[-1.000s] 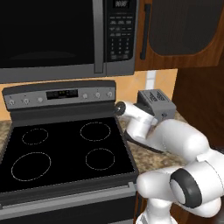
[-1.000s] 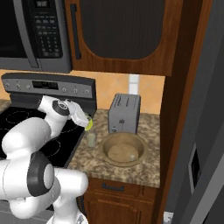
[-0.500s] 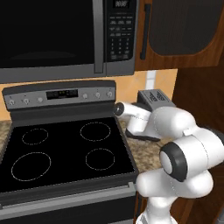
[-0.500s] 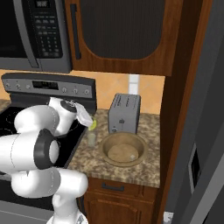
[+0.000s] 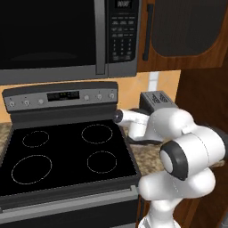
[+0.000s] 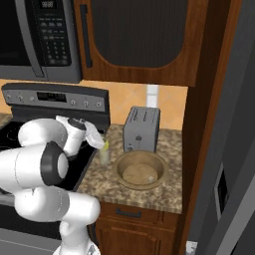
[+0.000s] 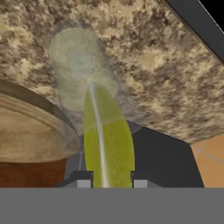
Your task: Grab a lemon wedge from the fridge and one ice cube from the ice bowl, and put them in the glass of lemonade.
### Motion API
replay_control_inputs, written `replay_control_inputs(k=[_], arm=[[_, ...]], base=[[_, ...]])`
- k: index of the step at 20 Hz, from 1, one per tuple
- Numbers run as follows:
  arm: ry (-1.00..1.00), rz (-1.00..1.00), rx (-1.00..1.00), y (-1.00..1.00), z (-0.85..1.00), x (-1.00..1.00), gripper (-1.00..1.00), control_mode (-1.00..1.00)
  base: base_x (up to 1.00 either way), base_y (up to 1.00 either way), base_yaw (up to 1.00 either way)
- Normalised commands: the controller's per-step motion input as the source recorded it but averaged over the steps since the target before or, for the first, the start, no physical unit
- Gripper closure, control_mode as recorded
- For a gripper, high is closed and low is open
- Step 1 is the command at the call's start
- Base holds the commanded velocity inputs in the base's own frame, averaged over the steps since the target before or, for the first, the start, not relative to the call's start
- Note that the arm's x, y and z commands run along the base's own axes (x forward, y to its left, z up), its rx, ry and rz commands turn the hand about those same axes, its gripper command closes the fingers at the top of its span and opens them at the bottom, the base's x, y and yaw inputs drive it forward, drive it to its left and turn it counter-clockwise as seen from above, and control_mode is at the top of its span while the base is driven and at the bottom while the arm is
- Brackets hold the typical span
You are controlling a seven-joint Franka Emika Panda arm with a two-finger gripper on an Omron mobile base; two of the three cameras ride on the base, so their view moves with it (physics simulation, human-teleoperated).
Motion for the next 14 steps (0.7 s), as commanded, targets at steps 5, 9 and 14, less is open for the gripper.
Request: replay_control_inputs(k=[5, 9, 14], arm=[[-0.07, -0.01, 0.0, 0.0, 0.39, -0.52, -1.0, -1.0], [-0.03, -0.01, 0.0, 0.0, 0.34, -0.08, -1.0, -1.0], [-0.06, -0.01, 0.0, 0.18, 0.28, -0.56, -1.0, -1.0]], base=[[0.0, 0.0, 0.0], [0.0, 0.0, 0.0], [0.0, 0.0, 0.0]])
